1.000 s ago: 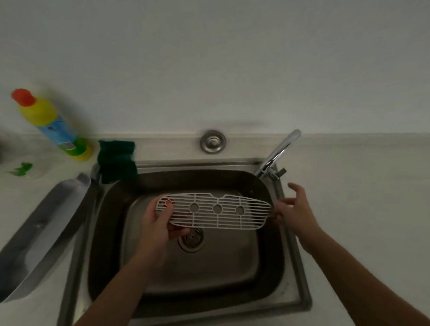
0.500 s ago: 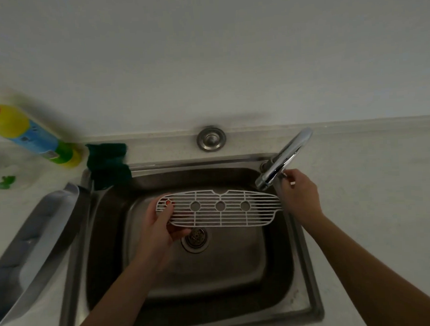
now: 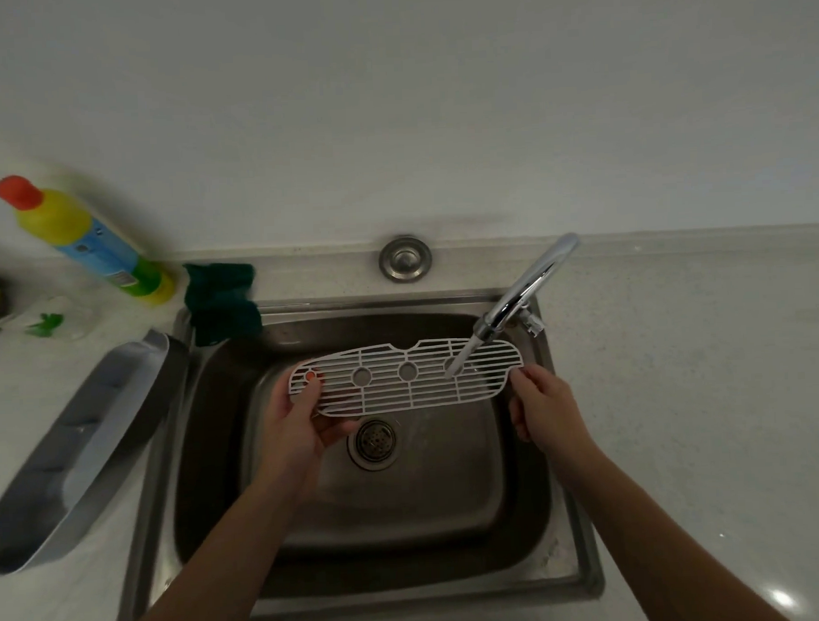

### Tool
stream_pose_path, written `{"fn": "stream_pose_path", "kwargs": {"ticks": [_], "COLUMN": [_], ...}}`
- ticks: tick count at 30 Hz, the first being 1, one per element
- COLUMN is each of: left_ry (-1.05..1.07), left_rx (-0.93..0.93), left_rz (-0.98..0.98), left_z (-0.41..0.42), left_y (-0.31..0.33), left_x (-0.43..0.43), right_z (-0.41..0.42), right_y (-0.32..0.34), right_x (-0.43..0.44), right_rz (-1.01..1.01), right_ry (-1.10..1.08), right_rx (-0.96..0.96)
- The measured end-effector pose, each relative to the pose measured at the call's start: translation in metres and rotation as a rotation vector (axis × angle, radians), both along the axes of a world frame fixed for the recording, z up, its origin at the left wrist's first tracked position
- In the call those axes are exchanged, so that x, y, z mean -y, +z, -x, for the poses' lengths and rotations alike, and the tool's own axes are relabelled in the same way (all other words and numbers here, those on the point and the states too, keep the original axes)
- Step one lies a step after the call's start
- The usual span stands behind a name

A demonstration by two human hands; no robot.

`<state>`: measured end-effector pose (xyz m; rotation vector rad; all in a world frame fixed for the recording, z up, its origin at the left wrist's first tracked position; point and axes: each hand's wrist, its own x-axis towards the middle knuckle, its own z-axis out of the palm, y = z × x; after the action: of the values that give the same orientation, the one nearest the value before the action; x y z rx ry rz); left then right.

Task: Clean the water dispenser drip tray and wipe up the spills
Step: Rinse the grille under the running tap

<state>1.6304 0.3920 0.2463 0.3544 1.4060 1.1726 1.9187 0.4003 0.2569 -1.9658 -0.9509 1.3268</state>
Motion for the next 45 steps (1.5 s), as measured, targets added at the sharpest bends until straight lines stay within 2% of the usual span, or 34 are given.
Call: {"fn": "stream_pose_path", "kwargs": {"ticks": [10,14,19,22,28,33,40,45], "left_ry": [0.004,-0.007,-0.050,-0.049,0.031,0.066,0.027,-0.020], "left_rx": [-0.048,-0.194,-0.418,-0.448,-0.124,0.181,0.341,0.420], "left_rz": [0.063,0.049,0.095,0.122,0.237,0.184,0.150,0.093], "left_z": [0.045,0.055,0.066,0.073,0.067,0.051,0.013,-0.005], "left_y": [-0.010,-0.010,-0.009,-0.013,-0.022,-0.026,-0.024,-0.014], "left_x": [0.046,0.050,0.037,0.030,0.028,0.023,0.000,-0.021], "right_z": [0.025,0.036,0.046,0.049,0.040,0.021,-0.009,-0.022], "right_y": [0.010,0.015,0.035,0.042,0.037,0.032,0.035,0.016], "right_x": [0.004,-0.010,-0.039,-0.043,-0.012,0.016,0.039,0.058], "right_rz": [0.070,0.058,-0.013,-0.046,-0.096,-0.080,-0.173,-0.110], "right_ry": [-0.032,0.056,0.064,0.055,-0.002,-0.102,-0.103,-0.163], "right_rx": [-0.169,-0.194,-0.247,-0.200,-0.156,-0.201,-0.134,-0.045]}}
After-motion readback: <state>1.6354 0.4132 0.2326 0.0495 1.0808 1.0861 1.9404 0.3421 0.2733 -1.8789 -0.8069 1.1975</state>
